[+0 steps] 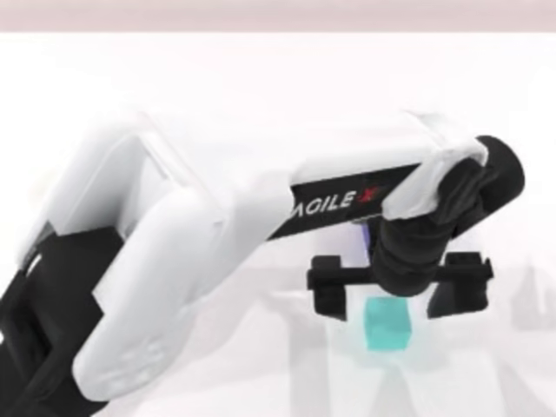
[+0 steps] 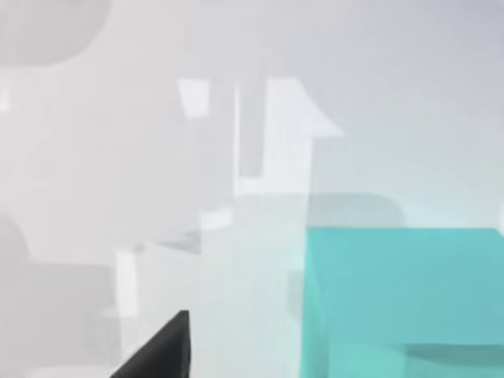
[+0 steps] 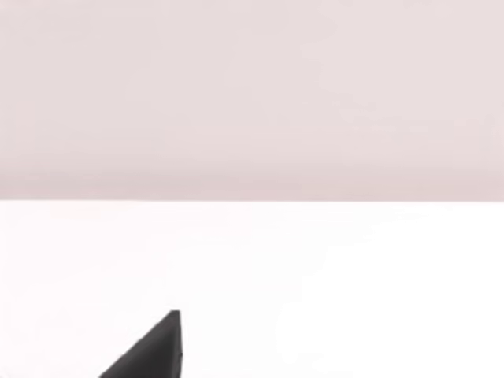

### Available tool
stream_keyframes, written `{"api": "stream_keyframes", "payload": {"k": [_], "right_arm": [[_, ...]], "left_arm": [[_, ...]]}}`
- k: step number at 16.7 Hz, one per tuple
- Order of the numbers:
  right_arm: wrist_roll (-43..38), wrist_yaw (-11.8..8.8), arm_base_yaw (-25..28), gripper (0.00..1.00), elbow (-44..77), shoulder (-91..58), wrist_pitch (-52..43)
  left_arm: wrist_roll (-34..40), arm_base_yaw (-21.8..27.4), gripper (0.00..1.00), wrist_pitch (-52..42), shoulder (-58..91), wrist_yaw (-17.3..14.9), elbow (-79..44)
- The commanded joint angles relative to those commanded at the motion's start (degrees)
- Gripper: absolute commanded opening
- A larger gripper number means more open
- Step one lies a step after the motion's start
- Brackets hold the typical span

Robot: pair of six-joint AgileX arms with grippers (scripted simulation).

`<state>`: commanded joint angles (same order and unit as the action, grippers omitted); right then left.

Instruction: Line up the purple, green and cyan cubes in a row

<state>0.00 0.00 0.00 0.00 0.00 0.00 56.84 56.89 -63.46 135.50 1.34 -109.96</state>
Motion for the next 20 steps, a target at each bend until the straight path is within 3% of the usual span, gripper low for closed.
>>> {"api": "stream_keyframes", "payload": {"k": [7, 14, 17, 20], "right_arm": [[0.00, 0.00, 0.00, 1.00, 0.00, 0.00, 0.00], [0.00, 0.00, 0.00, 1.00, 0.00, 0.00, 0.00], [0.00, 0.00, 0.00, 1.00, 0.00, 0.00, 0.00], [0.00, 0.00, 0.00, 1.00, 0.00, 0.00, 0.00]], "left_arm": [[0.41, -0.72, 1.00, -13.06, -1.58, 0.00, -11.11], [-0.39, -1.01, 1.00, -14.15, -1.78, 0.02, -12.21], [-5.88, -4.75, 1.00, -14.14, -1.57, -0.02, -12.35], [-16.16, -11.60, 1.00, -14.04, -1.42, -0.21, -12.18]]}}
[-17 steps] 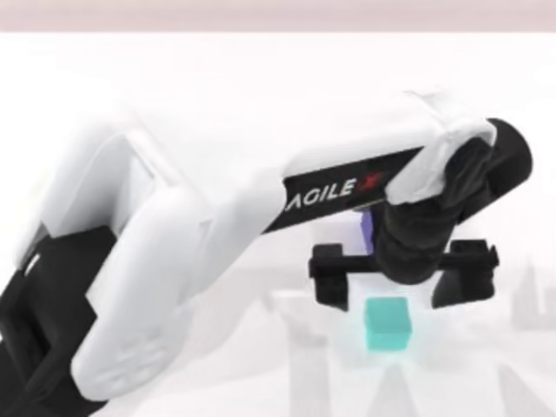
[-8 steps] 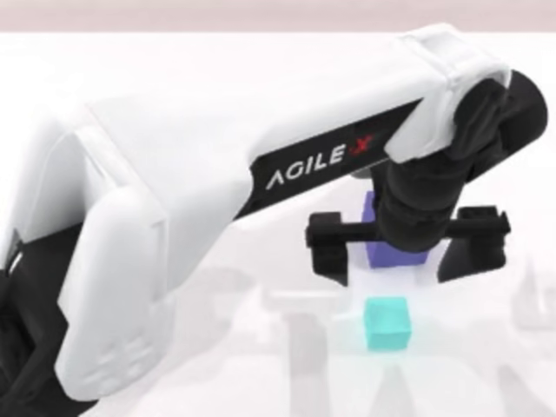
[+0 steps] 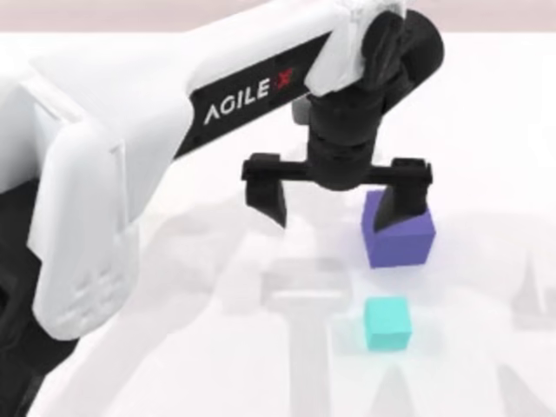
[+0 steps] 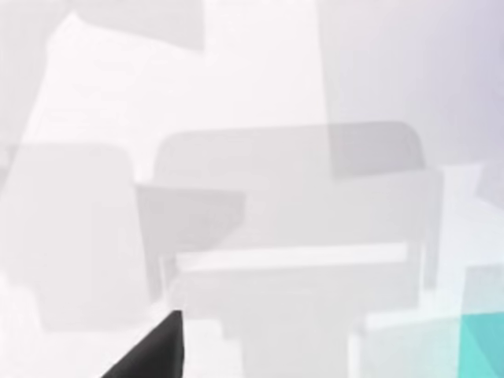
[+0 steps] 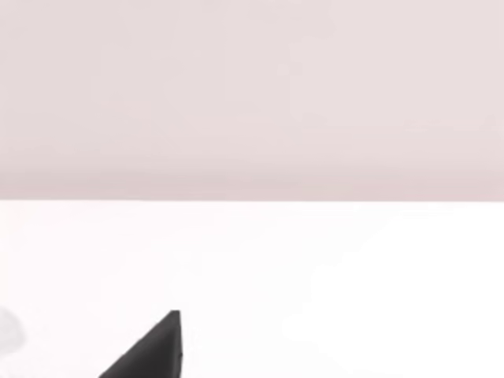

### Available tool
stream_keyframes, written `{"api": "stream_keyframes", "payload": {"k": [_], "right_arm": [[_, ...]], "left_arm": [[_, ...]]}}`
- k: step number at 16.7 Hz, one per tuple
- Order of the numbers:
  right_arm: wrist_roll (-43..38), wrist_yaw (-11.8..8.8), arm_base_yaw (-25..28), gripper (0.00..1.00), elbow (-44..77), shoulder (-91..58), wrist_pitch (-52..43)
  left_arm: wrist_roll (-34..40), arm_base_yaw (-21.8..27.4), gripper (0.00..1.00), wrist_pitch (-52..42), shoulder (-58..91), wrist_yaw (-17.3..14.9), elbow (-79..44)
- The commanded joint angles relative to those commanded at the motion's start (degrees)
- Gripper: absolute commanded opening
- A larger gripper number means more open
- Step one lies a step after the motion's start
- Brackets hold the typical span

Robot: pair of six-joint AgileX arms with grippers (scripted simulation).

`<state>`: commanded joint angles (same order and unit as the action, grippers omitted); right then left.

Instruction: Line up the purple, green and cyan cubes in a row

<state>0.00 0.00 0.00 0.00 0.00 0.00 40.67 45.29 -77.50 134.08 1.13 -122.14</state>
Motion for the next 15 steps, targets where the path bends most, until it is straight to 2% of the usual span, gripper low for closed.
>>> {"api": "stream_keyframes", "payload": {"k": [9, 12, 15], "right_arm": [[0.00, 0.00, 0.00, 1.00, 0.00, 0.00, 0.00], [0.00, 0.00, 0.00, 1.00, 0.00, 0.00, 0.00], [0.00, 0.00, 0.00, 1.00, 0.00, 0.00, 0.00]], "left_arm": [[-46.84, -27.66, 1.00, 0.39, -0.03, -1.01, 2.84], [-56.91, -34.84, 1.00, 1.13, -0.83, -1.22, 3.47], [-61.52, -38.61, 1.00, 1.71, -1.51, -1.36, 3.85]]}}
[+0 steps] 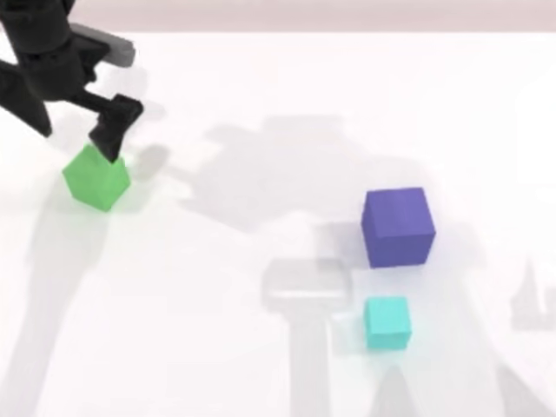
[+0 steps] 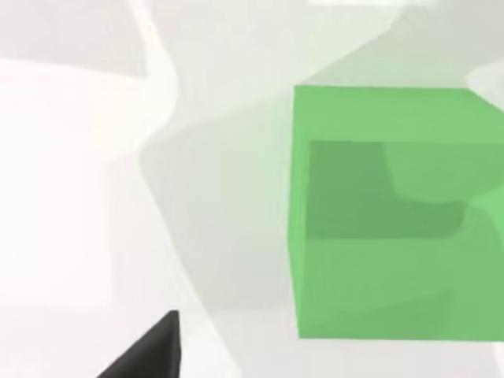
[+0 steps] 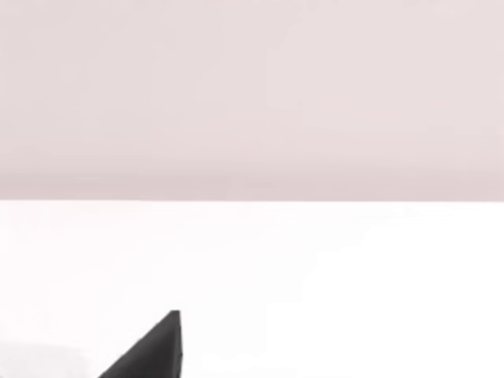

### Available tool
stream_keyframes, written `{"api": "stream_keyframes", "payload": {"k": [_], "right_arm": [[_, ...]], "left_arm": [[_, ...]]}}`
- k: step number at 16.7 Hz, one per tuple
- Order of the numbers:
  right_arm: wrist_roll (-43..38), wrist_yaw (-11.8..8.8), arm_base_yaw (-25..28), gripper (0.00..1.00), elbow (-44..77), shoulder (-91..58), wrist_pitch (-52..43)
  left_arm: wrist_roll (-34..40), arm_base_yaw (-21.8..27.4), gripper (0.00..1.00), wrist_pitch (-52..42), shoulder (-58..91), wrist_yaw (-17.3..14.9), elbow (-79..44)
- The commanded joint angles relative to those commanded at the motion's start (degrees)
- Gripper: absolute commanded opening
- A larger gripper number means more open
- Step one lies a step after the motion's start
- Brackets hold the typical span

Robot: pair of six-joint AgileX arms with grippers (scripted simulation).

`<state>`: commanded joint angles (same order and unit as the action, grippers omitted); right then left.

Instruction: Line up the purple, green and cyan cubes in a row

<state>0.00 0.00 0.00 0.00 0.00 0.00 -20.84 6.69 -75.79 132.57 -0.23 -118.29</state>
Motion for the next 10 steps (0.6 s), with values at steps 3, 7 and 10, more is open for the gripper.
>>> {"api": "stream_keyframes", "payload": {"k": [3, 7, 10], "right_arm": [[0.00, 0.00, 0.00, 1.00, 0.00, 0.00, 0.00], [0.00, 0.00, 0.00, 1.00, 0.00, 0.00, 0.00], [0.00, 0.00, 0.00, 1.00, 0.00, 0.00, 0.00]], "left_arm": [[-0.30, -0.25, 1.00, 0.04, -0.05, -0.01, 0.03], [-0.21, -0.10, 1.00, 0.92, 0.28, 0.02, 0.74], [-0.24, -0.19, 1.00, 6.26, 1.23, -0.03, 4.99]]}}
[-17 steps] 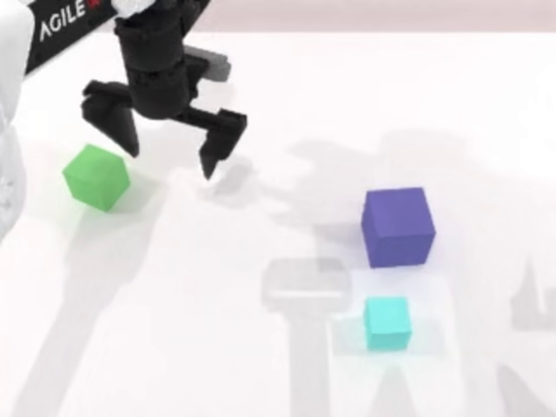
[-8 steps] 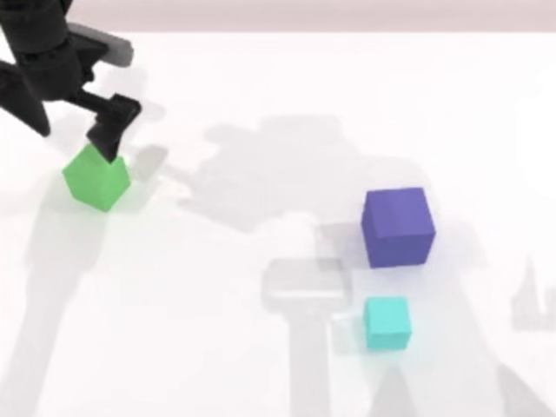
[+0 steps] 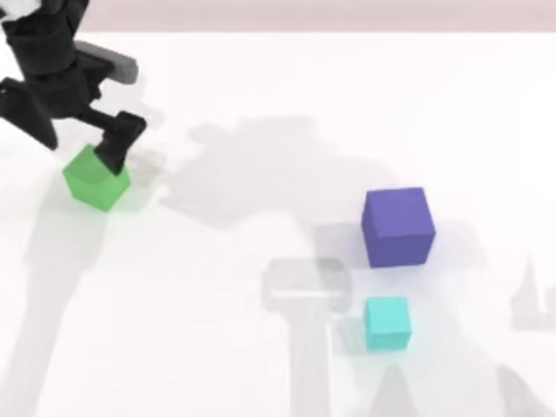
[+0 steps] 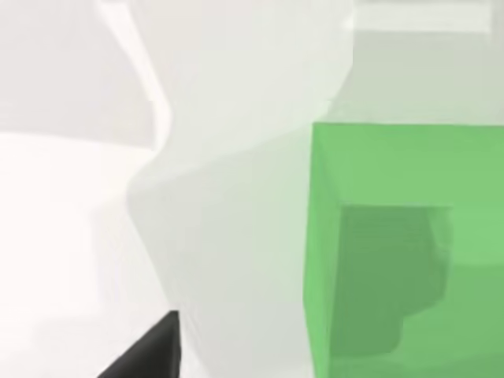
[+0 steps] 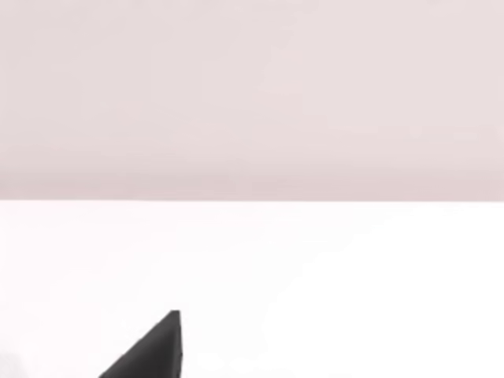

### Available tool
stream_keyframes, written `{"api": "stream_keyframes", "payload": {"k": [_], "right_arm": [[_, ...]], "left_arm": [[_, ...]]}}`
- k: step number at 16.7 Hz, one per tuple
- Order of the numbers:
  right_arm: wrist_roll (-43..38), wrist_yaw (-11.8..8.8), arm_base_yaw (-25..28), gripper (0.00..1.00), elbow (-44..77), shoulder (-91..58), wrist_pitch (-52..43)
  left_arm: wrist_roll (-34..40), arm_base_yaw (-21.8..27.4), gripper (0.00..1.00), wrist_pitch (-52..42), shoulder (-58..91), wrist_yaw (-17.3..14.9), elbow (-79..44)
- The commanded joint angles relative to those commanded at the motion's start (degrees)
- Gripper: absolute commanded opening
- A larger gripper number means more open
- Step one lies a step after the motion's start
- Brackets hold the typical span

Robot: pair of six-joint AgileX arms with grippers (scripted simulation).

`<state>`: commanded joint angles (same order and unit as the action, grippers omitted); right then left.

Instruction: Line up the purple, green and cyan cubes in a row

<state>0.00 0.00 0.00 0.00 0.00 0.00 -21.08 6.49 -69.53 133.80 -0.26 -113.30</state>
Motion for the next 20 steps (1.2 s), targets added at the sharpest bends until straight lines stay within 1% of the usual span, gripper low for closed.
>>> {"api": "stream_keyframes", "payload": {"k": [5, 10, 20], "right_arm": [[0.00, 0.00, 0.00, 1.00, 0.00, 0.00, 0.00], [0.00, 0.00, 0.00, 1.00, 0.00, 0.00, 0.00], [0.00, 0.00, 0.00, 1.00, 0.00, 0.00, 0.00]], "left_arm": [[-0.17, -0.13, 1.00, 10.57, 2.35, -0.02, 8.03], [-0.20, -0.15, 1.00, 11.60, 2.64, -0.02, 8.93], [-0.20, -0.15, 0.25, 11.60, 2.64, -0.02, 8.93]]}}
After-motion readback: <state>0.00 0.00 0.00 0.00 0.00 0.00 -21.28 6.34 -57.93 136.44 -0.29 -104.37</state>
